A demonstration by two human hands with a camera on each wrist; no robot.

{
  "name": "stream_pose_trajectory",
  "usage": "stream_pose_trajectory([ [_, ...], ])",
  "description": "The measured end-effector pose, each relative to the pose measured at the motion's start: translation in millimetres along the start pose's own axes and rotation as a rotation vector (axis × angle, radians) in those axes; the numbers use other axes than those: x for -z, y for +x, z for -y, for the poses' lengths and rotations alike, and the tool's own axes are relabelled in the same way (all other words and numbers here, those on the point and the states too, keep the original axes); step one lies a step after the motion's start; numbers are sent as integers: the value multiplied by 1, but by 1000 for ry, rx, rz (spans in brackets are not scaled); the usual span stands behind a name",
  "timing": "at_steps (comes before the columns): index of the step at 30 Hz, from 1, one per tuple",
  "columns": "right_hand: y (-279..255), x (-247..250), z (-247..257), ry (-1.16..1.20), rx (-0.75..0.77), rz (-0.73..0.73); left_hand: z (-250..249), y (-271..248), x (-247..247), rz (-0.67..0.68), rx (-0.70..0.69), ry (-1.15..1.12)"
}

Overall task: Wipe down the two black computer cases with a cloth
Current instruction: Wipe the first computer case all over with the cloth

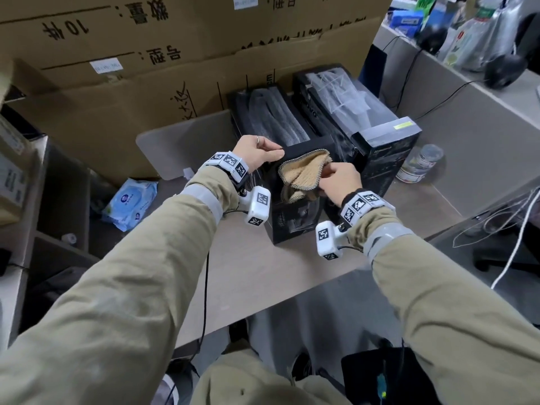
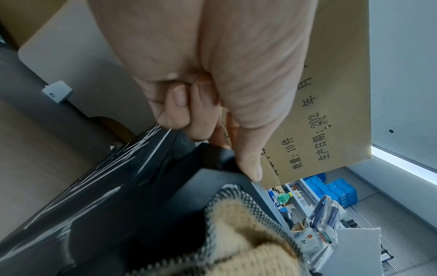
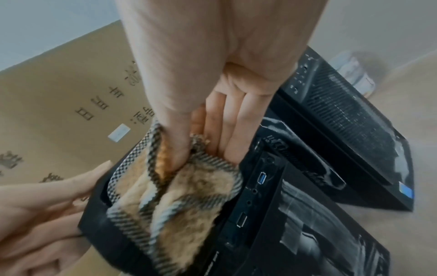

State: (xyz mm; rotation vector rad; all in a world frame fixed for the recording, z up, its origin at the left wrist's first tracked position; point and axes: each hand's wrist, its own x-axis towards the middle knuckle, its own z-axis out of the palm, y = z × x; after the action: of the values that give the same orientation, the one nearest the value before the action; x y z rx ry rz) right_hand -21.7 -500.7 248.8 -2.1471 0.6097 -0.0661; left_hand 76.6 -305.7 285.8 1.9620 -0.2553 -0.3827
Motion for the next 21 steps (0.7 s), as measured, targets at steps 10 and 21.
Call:
stream_pose_trajectory([
  [10,-13,-47,35,113,106,127,4,0,6,28,2,44],
  [21,-2,0,-31,-22,-180,-143,-10,10,10,59,23,188],
])
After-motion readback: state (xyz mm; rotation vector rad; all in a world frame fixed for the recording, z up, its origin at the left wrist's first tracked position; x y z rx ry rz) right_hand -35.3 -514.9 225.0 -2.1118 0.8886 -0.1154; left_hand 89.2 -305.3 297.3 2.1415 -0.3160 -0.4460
